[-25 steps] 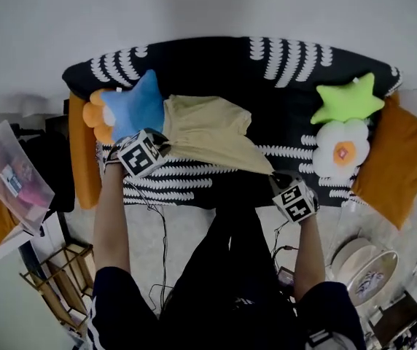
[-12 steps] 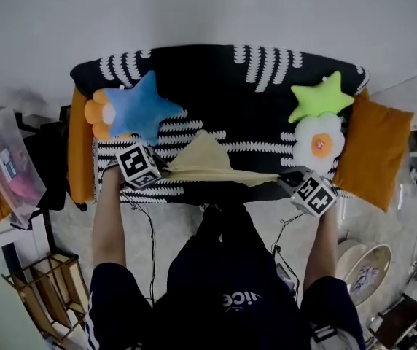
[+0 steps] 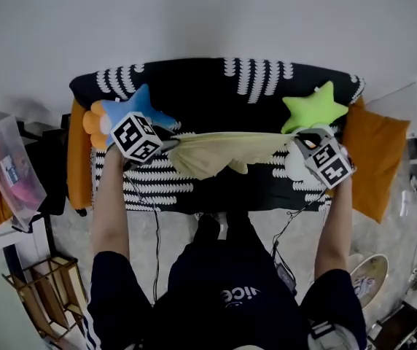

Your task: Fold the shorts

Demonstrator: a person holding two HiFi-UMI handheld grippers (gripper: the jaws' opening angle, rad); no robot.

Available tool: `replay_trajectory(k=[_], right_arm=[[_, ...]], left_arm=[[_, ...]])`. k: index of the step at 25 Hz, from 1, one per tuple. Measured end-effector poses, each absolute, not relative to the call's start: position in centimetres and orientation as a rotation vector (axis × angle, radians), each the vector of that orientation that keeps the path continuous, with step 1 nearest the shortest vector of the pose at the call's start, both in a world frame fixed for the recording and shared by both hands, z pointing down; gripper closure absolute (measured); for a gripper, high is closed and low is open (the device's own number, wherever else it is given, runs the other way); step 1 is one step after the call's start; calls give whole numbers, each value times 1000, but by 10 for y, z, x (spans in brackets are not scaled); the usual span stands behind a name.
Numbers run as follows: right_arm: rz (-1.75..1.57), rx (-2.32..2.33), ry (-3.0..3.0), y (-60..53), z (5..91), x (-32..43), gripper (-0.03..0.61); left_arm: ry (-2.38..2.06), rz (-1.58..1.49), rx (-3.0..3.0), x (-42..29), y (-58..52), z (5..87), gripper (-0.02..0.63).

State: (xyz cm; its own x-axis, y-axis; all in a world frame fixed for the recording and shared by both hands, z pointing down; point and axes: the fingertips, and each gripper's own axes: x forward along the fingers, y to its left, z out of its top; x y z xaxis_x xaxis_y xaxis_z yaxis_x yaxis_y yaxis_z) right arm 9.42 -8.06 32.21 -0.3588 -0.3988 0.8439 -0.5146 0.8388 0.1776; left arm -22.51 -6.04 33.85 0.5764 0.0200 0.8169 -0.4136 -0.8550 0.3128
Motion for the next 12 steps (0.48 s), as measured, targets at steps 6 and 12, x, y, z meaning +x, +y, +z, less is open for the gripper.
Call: replay_trajectory(k=[6, 12], right_arm=[[7, 832, -2078, -139, 234, 146, 552], [83, 660, -2100, -73, 256, 158, 554]], left_arm=[[-462, 1112, 2566, -170, -109, 267, 572], [-484, 1175, 2576, -149, -70, 311, 569]])
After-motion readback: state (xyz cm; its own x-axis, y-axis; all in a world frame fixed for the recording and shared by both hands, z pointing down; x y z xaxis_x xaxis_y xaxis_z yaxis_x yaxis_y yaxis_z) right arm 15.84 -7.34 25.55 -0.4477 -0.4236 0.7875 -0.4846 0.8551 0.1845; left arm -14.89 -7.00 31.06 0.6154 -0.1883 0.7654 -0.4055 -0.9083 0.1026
